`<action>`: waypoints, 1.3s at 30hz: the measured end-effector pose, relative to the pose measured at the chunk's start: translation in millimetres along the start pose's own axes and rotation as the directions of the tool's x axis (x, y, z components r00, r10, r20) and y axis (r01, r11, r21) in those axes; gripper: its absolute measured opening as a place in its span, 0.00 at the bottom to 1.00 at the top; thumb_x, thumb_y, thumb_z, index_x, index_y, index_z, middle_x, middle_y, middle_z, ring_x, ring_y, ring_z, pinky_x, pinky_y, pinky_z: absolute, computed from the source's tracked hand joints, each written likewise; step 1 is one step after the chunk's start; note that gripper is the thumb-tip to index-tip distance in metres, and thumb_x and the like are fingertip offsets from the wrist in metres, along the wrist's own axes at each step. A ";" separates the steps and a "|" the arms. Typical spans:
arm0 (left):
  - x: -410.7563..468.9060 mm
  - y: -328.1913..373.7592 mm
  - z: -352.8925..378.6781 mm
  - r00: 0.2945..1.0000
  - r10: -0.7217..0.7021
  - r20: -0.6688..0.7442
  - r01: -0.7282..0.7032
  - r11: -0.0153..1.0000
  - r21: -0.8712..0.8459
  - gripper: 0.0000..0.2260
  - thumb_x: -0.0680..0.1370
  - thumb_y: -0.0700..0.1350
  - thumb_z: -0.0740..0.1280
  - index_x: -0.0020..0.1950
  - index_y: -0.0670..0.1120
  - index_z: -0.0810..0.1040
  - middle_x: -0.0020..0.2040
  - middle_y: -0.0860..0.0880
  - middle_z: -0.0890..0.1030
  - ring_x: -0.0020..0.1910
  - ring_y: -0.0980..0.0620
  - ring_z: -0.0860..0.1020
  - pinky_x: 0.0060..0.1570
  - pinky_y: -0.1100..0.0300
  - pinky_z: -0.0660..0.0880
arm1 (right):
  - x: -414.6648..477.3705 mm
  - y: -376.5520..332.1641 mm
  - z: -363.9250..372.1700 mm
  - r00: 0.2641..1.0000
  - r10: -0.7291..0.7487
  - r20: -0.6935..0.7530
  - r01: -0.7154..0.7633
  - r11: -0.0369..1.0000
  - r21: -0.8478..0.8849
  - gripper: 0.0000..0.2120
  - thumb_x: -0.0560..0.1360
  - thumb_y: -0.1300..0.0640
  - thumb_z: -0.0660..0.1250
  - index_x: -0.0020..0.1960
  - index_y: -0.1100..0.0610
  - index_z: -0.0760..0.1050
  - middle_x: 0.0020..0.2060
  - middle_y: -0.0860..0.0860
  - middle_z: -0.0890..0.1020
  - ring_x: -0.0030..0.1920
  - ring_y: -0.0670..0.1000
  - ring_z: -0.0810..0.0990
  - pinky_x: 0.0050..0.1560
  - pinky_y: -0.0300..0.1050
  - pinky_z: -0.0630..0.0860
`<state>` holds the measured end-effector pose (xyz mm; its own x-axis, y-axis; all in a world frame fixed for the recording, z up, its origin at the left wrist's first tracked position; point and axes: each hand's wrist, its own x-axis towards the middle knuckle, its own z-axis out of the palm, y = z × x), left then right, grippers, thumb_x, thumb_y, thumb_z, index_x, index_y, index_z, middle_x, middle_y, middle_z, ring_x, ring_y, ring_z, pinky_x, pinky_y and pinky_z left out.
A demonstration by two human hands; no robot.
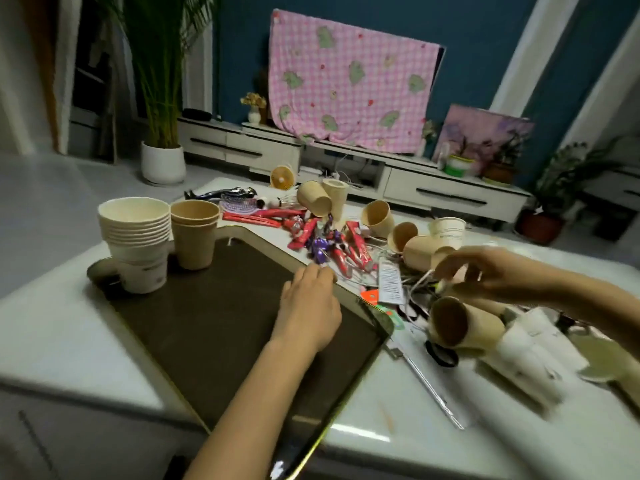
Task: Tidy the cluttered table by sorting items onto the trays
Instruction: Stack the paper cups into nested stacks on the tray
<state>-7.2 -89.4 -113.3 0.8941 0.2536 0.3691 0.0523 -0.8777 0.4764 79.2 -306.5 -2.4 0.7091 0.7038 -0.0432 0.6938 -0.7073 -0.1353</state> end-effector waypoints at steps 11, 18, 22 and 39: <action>1.8 17.9 -3.2 0.999 -0.052 0.011 0.053 0.992 -0.111 0.13 0.79 0.40 0.56 0.63 0.45 0.72 0.62 0.48 0.72 0.63 0.50 0.68 0.63 0.52 0.67 | -18.2 23.0 27.4 0.990 -0.059 0.128 0.114 0.868 -0.484 0.08 0.74 0.53 0.66 0.53 0.52 0.77 0.63 0.50 0.68 0.56 0.48 0.69 0.54 0.38 0.68; -2.0 -14.7 -9.9 0.984 -0.179 -0.001 0.176 0.967 -0.185 0.13 0.79 0.41 0.59 0.63 0.47 0.72 0.61 0.49 0.72 0.62 0.52 0.69 0.60 0.56 0.69 | 15.5 -26.4 -9.8 0.942 -0.163 -0.293 0.184 0.982 0.043 0.01 0.72 0.57 0.69 0.42 0.54 0.77 0.62 0.52 0.72 0.53 0.46 0.72 0.51 0.34 0.71; -9.1 -38.9 -12.6 0.948 -0.296 0.120 0.302 0.953 -0.035 0.17 0.79 0.45 0.59 0.68 0.47 0.69 0.65 0.47 0.73 0.65 0.48 0.69 0.64 0.53 0.66 | 70.2 -92.3 5.1 0.864 -0.143 -0.483 0.312 0.904 0.291 0.06 0.75 0.58 0.66 0.50 0.58 0.77 0.57 0.52 0.78 0.55 0.49 0.76 0.55 0.42 0.74; -14.6 -68.2 -2.9 0.958 -0.216 0.189 0.165 0.953 0.255 0.19 0.80 0.49 0.54 0.70 0.45 0.64 0.72 0.45 0.62 0.72 0.46 0.59 0.71 0.47 0.54 | 207.0 -222.5 46.5 0.913 -0.299 -0.277 0.355 0.917 0.181 0.15 0.78 0.56 0.63 0.62 0.61 0.73 0.59 0.57 0.76 0.56 0.54 0.75 0.50 0.43 0.70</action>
<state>-25.1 -32.0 -148.9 0.9291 0.3561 0.0997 0.3107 -0.8980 0.3115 65.8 -0.4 -27.2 0.4754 0.8358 0.2747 0.8652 -0.3875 -0.3181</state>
